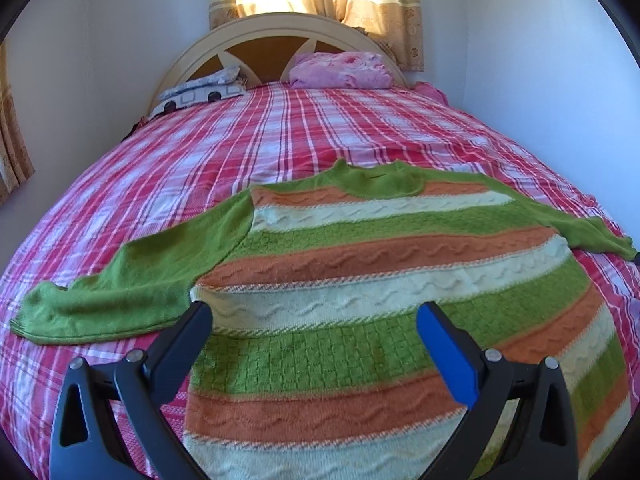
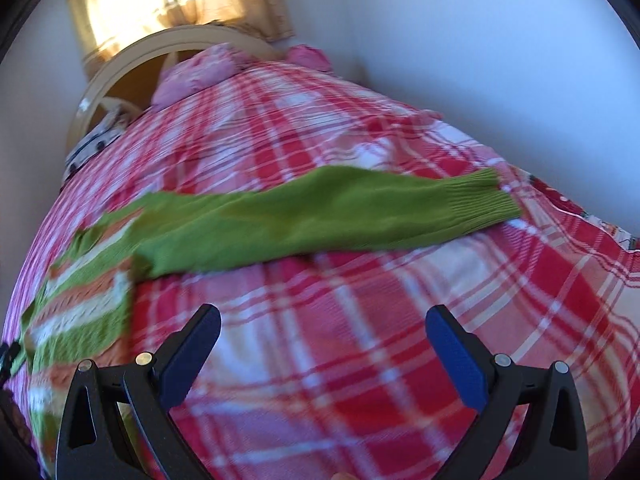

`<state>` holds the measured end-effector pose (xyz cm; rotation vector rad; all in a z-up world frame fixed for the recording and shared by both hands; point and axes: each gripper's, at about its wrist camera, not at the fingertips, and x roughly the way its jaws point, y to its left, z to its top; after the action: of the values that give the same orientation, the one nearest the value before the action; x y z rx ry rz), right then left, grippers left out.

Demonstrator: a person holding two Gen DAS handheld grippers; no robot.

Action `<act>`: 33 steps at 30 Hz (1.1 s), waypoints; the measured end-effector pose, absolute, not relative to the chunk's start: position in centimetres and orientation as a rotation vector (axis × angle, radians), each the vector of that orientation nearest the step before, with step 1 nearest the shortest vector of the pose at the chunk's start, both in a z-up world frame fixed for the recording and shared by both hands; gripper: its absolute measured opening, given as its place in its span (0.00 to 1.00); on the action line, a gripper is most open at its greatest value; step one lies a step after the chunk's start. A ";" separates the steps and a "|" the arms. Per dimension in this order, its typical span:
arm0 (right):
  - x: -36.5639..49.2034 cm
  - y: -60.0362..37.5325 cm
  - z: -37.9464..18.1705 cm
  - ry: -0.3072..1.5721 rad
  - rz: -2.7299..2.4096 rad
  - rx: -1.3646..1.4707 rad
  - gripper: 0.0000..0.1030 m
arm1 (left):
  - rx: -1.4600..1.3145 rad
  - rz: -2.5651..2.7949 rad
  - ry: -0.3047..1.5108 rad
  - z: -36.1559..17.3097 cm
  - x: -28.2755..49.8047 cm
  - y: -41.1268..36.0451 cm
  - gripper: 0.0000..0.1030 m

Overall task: Fold small clothes
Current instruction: 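Reach the right gripper to the sweater's sleeve cuff and grasp it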

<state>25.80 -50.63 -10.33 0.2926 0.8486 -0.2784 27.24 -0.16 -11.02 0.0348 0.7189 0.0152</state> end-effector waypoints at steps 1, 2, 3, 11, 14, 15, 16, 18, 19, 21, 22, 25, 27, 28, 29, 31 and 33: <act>26.1 -51.5 -10.5 0.854 -0.299 0.301 0.98 | 0.035 0.019 0.726 -11.3 27.5 -0.1 1.00; 26.4 -52.2 -10.5 0.856 -0.318 0.305 0.98 | 0.036 0.022 0.732 -11.7 27.5 -0.1 1.00; 26.6 -53.1 -10.6 0.859 -0.337 0.311 0.97 | 0.038 0.023 0.739 -12.0 27.6 -0.2 1.00; 27.2 -59.2 -11.5 0.854 -0.450 0.452 0.77 | 0.012 0.004 0.769 -13.3 27.9 0.1 1.00; 27.2 -61.0 -11.8 0.843 -0.465 0.522 0.71 | 0.007 0.001 0.773 -13.5 28.0 0.0 1.00; 27.3 -61.5 -11.9 0.845 -0.474 0.535 0.70 | 0.009 0.000 0.774 -13.5 28.0 0.0 1.00; 27.4 -62.1 -12.1 0.846 -0.482 0.554 0.69 | 0.011 0.001 0.776 -13.6 28.1 -0.1 1.00; 27.7 -62.7 -12.4 0.843 -0.489 0.578 0.66 | 0.015 0.000 0.778 -13.7 28.2 -0.1 1.00; 27.9 -62.9 -12.5 0.844 -0.490 0.586 0.64 | 0.016 -0.001 0.778 -13.7 28.3 -0.1 1.00; 28.3 -63.3 -12.6 0.839 -0.480 0.599 0.57 | 0.018 0.000 0.778 -13.7 28.3 -0.1 1.00; 28.6 -63.4 -12.6 0.837 -0.474 0.600 0.52 | 0.019 -0.001 0.779 -13.8 28.2 -0.2 1.00; 29.4 -63.8 -13.0 0.841 -0.473 0.591 0.38 | 0.028 -0.001 0.782 -13.9 28.3 -0.3 1.00; 29.9 -64.2 -13.1 0.836 -0.473 0.586 0.23 | 0.033 0.004 0.782 -13.9 28.3 -0.3 1.00; 30.0 -64.4 -13.2 0.833 -0.467 0.593 0.14 | 0.033 0.008 0.783 -13.9 28.3 -0.3 1.00; 30.2 -64.6 -13.3 0.829 -0.461 0.601 0.11 | 0.032 0.010 0.786 -14.0 28.4 -0.3 1.00; 30.3 -64.6 -13.0 0.808 -0.446 0.606 0.06 | 0.030 0.013 0.786 -14.0 28.4 -0.2 1.00; 30.4 -64.1 -12.3 0.786 -0.424 0.600 0.05 | 0.029 0.010 0.786 -14.0 28.4 -0.2 1.00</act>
<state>30.37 -64.09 -12.26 0.5997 0.7863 -0.4245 28.37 -0.20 -14.04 0.0292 0.7856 0.0098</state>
